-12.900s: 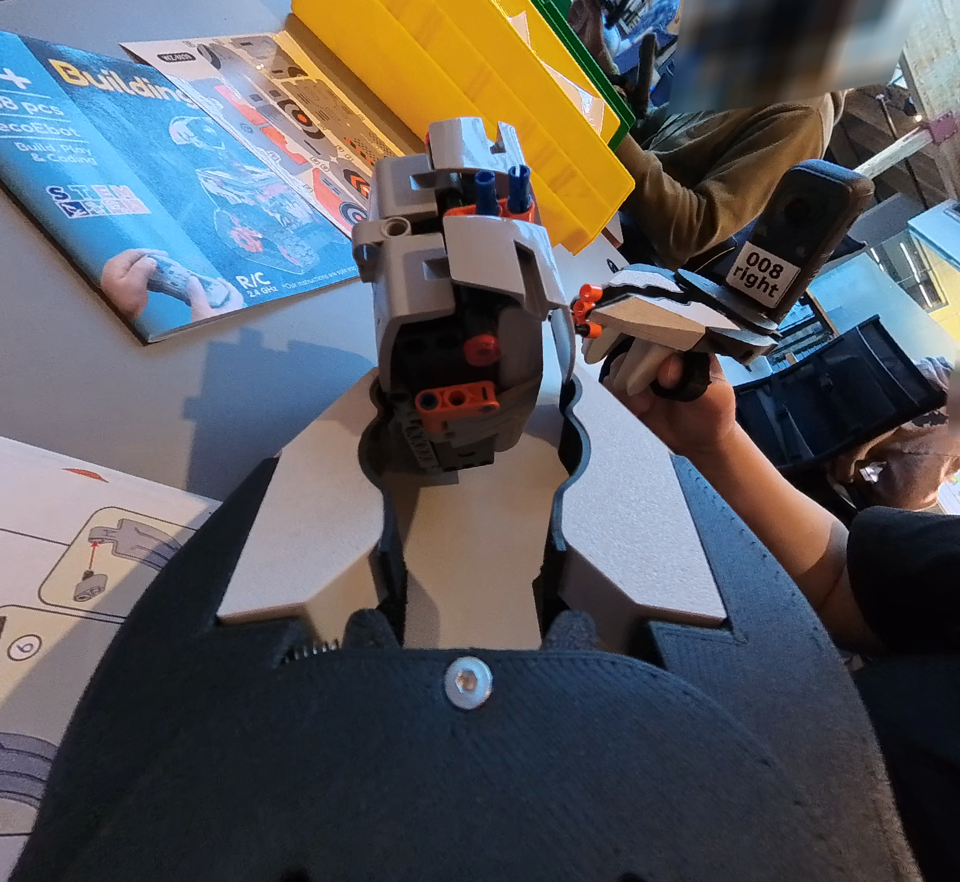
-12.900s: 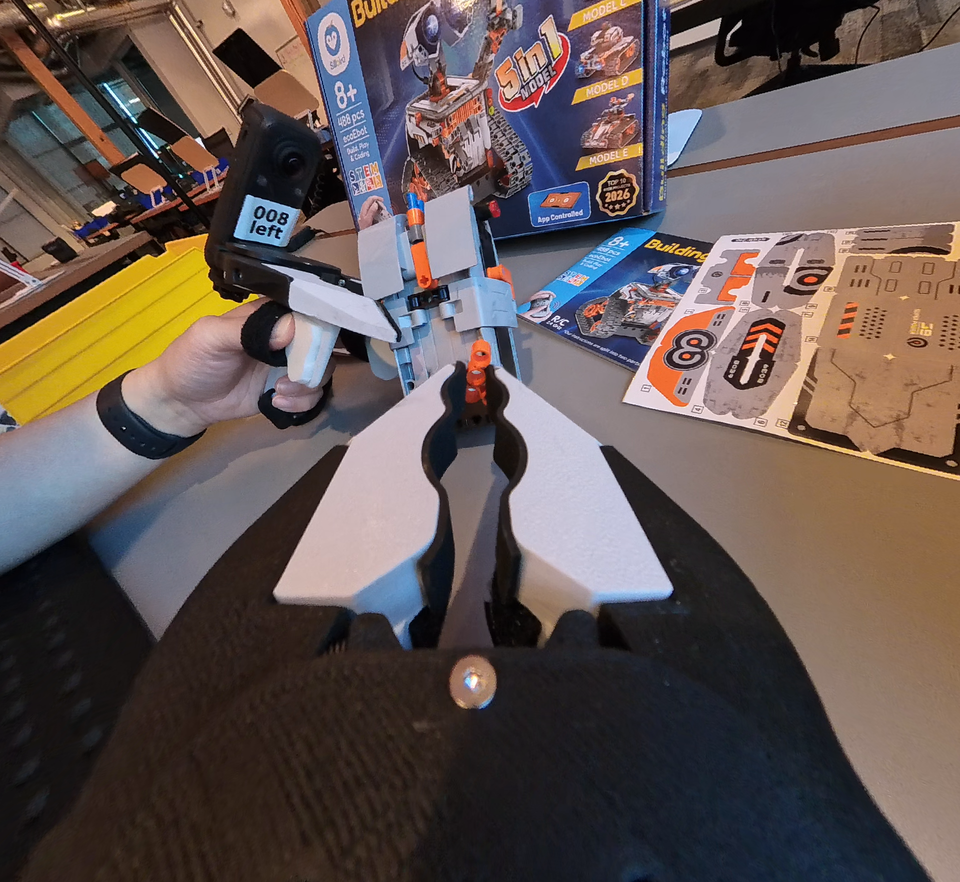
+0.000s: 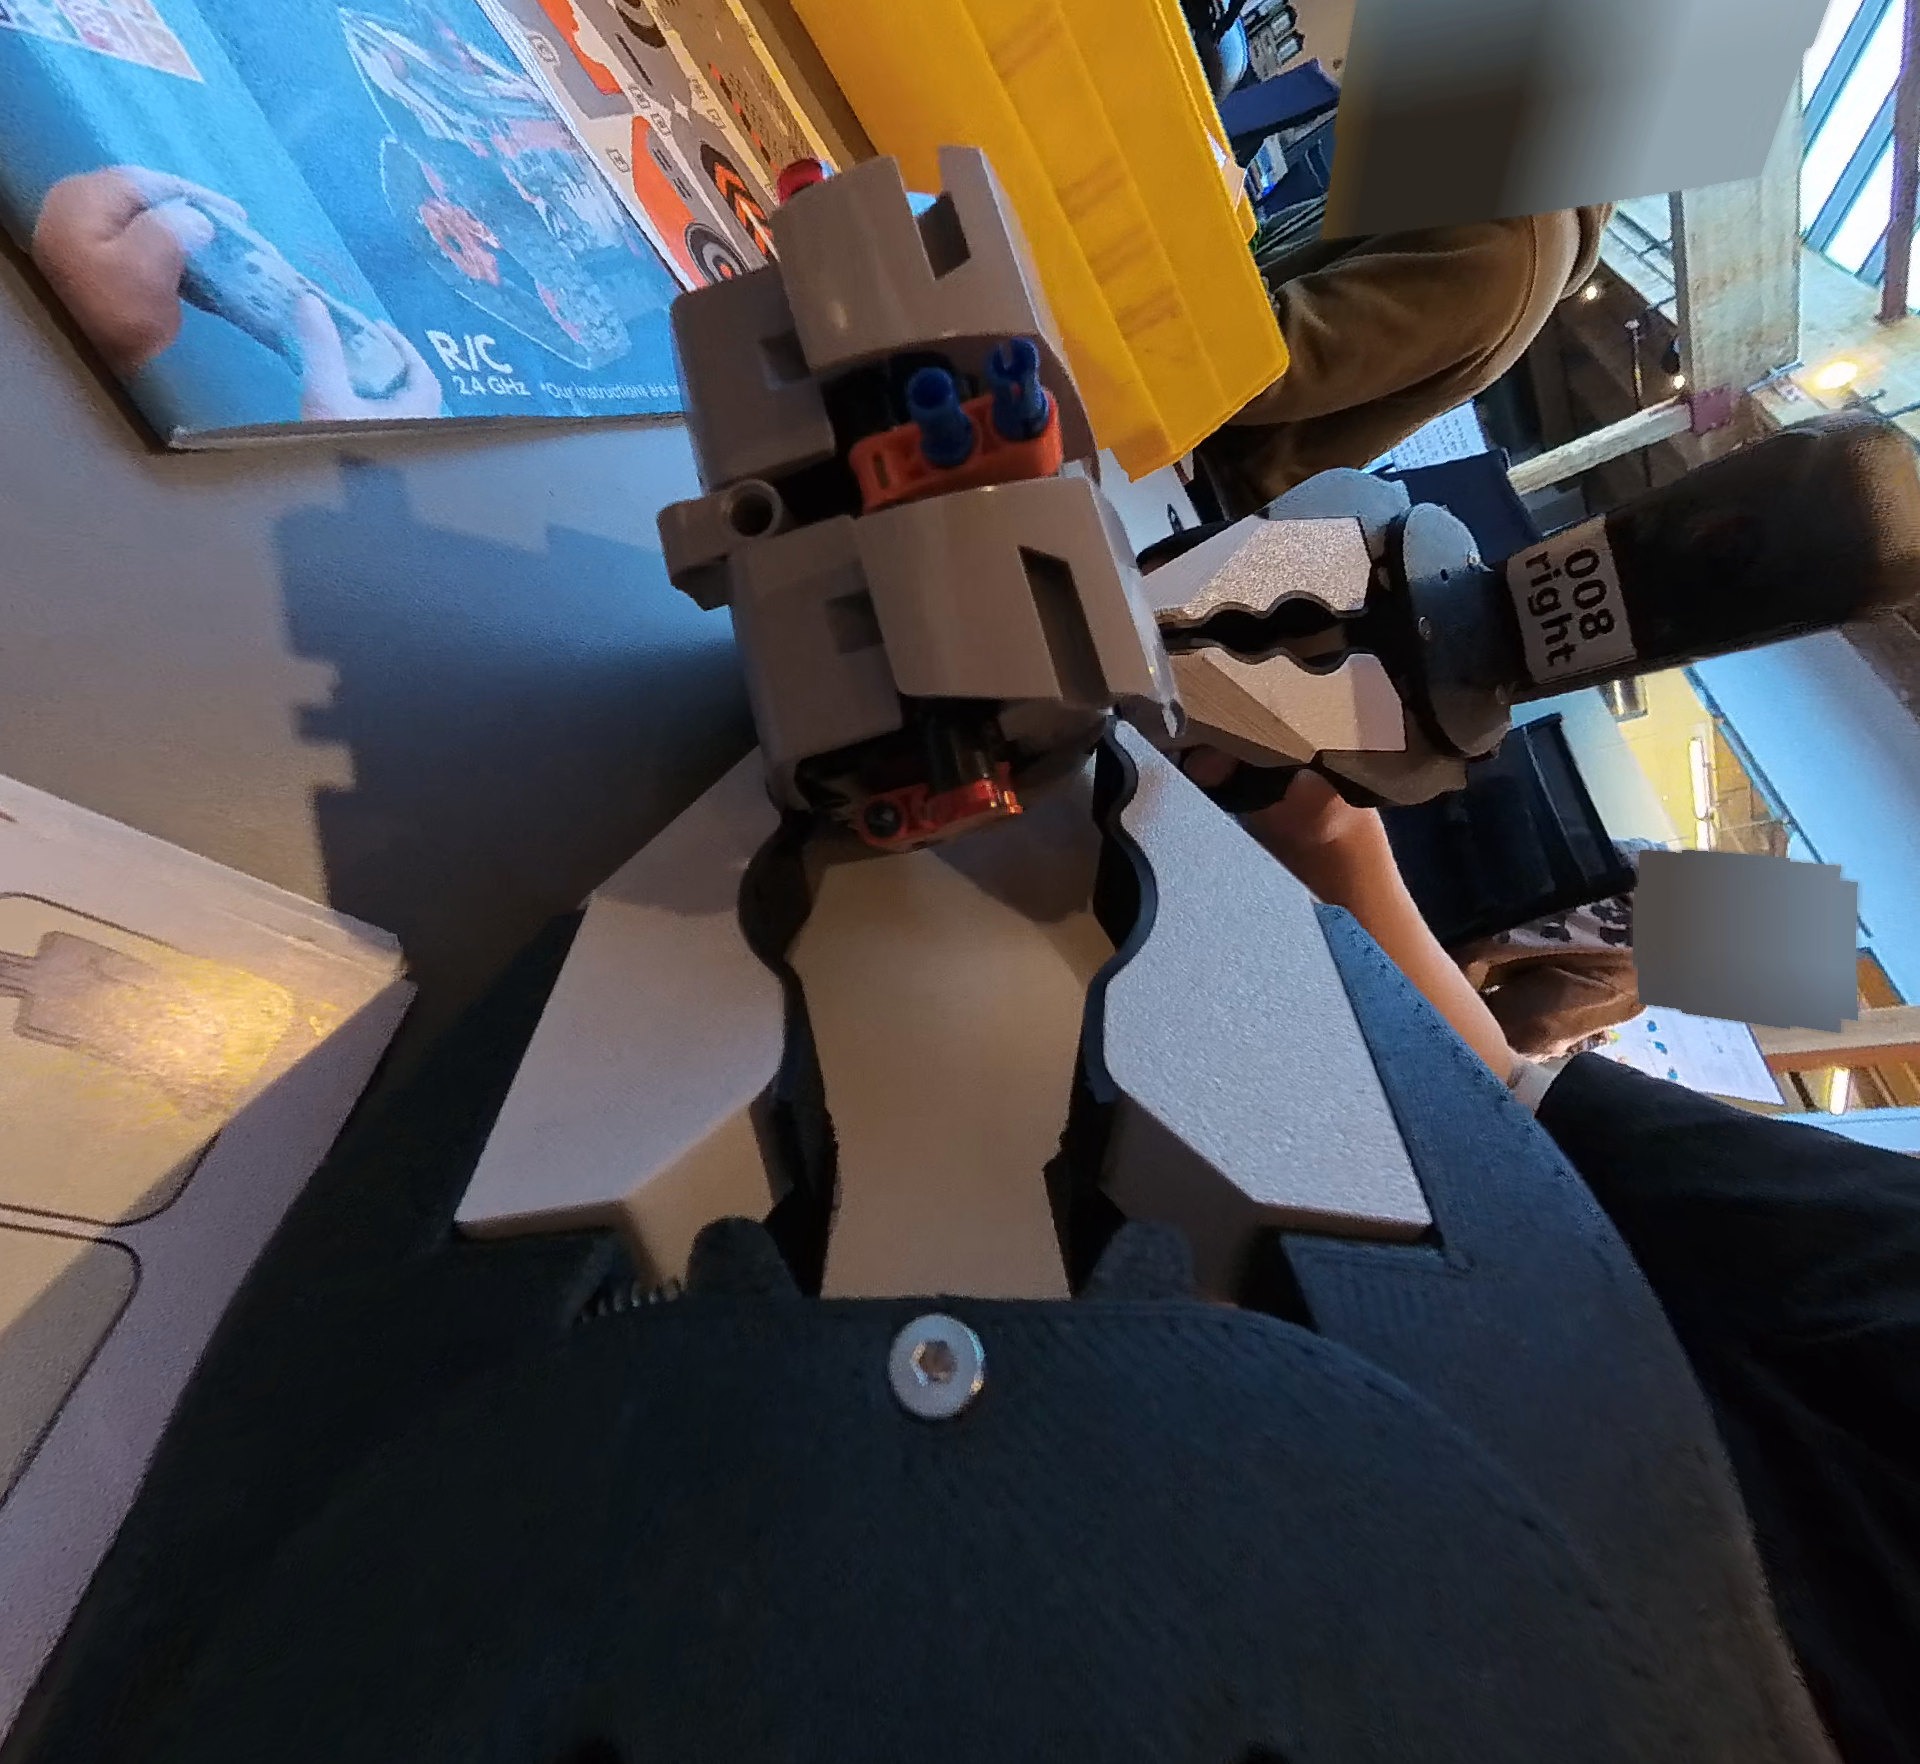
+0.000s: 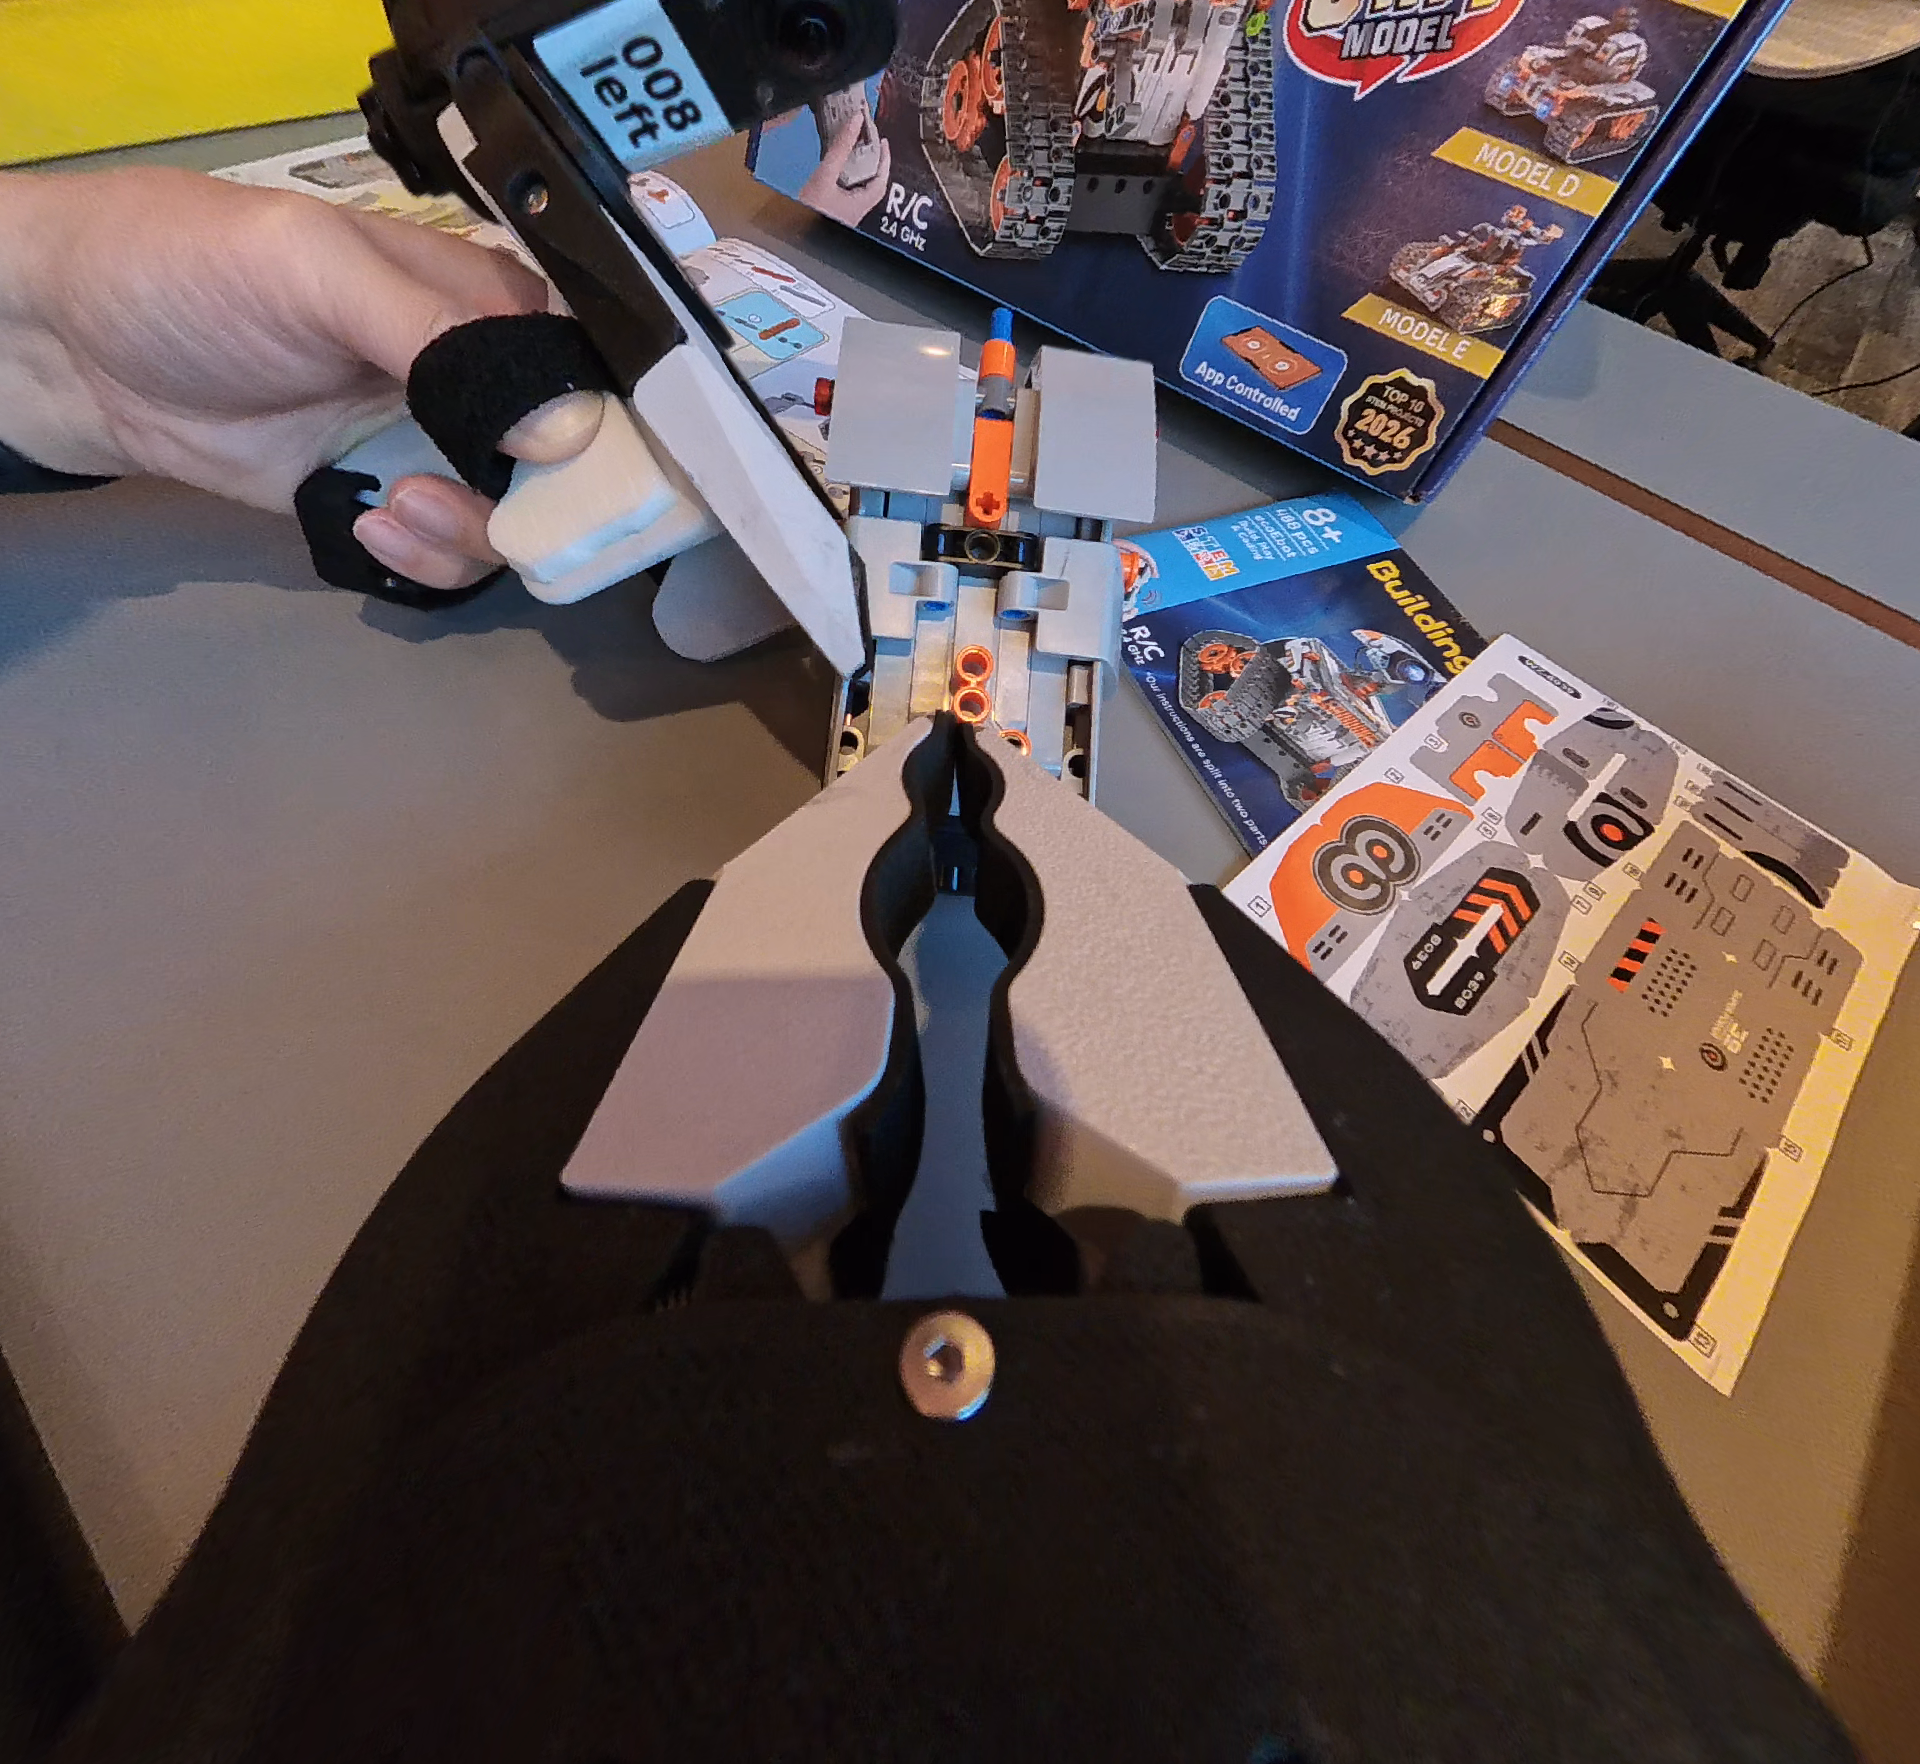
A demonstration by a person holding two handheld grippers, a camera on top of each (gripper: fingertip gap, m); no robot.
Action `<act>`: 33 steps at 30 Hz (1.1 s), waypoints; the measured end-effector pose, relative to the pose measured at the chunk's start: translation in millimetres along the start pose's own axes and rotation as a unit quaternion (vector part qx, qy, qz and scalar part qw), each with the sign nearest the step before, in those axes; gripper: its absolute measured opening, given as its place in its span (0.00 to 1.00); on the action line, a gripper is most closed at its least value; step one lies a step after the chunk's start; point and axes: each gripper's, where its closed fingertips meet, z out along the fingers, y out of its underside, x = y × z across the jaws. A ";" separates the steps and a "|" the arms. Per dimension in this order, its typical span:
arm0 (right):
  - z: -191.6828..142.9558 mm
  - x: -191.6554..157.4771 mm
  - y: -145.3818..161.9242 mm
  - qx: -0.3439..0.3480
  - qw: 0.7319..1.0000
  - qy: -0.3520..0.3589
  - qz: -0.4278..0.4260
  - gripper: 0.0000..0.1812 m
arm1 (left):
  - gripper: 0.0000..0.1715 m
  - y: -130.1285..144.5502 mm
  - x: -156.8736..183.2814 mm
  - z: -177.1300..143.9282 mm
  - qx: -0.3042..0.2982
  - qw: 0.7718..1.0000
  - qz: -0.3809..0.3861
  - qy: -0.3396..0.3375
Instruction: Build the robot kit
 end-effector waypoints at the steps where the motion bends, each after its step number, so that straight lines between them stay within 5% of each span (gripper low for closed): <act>1: 0.5 0.1 -0.1 0.000 1.000 0.000 0.001 0.00 | 0.30 -0.3 -0.3 -0.1 0.001 1.000 -0.003 0.003; 8: 0.2 1.3 -2.0 0.023 1.000 0.004 -0.003 0.01 | 0.30 -2.7 -1.9 -0.3 0.008 1.000 -0.010 0.009; 10: -3.6 5.6 -4.7 0.033 0.999 0.003 0.031 0.14 | 0.30 -3.6 -2.4 -0.9 0.011 1.000 -0.015 0.008; 33: 2.4 5.8 1.7 0.007 0.999 0.002 0.035 0.12 | 0.30 0.1 0.2 1.9 0.003 1.000 -0.010 0.006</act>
